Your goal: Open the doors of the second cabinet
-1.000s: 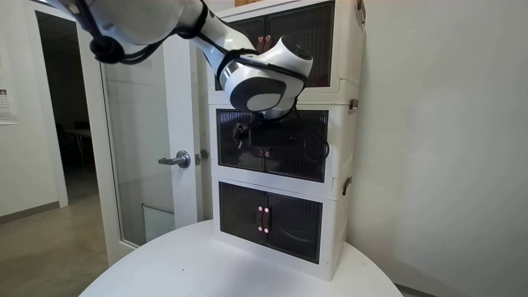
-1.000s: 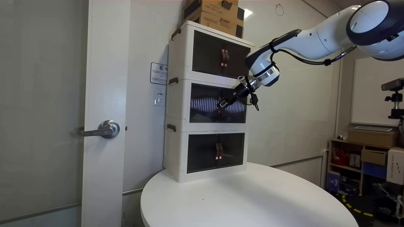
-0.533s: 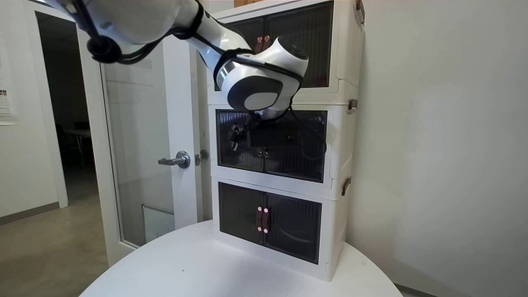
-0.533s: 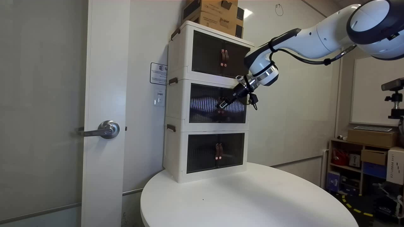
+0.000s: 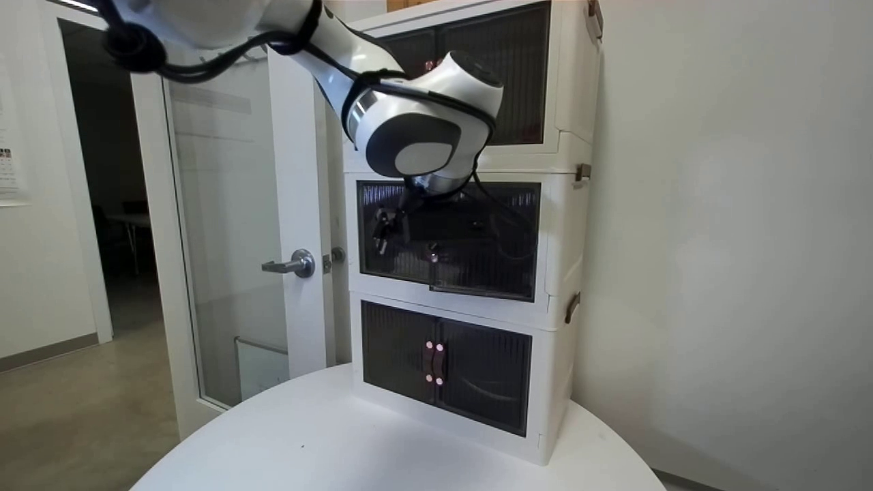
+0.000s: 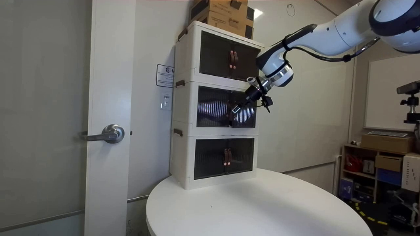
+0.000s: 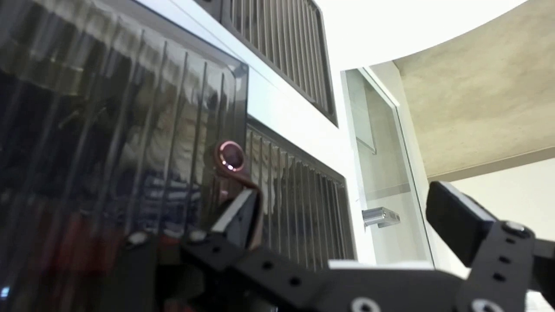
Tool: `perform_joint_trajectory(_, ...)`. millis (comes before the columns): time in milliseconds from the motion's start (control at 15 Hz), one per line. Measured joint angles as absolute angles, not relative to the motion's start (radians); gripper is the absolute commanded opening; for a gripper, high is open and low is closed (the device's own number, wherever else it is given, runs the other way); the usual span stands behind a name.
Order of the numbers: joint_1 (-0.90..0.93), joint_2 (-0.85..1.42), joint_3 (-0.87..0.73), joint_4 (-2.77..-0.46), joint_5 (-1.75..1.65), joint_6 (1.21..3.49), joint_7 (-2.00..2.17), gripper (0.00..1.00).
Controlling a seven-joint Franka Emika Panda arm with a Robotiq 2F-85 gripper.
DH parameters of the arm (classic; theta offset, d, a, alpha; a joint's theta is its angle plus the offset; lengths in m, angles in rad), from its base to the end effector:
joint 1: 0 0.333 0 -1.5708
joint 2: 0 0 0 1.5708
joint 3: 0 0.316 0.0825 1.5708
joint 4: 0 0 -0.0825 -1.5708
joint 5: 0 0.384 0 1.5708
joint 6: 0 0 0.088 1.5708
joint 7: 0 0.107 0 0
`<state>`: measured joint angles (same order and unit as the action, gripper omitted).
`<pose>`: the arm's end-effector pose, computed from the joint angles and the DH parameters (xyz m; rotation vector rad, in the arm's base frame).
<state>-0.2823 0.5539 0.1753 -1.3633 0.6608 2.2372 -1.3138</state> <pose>0.7387 -0.0905 0.4439 -2.4578 -1.0820 -0.9381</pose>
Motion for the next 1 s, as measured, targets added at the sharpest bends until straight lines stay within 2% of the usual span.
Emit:
perform_joint_trajectory(467,-0.277,0.387,0.131,-1.588,0.568,2.241,-1.332,1.00)
perform_joint_trajectory(1000,-0.248,0.271,0.072,-1.742,0.487,2.310,-1.324,1.00)
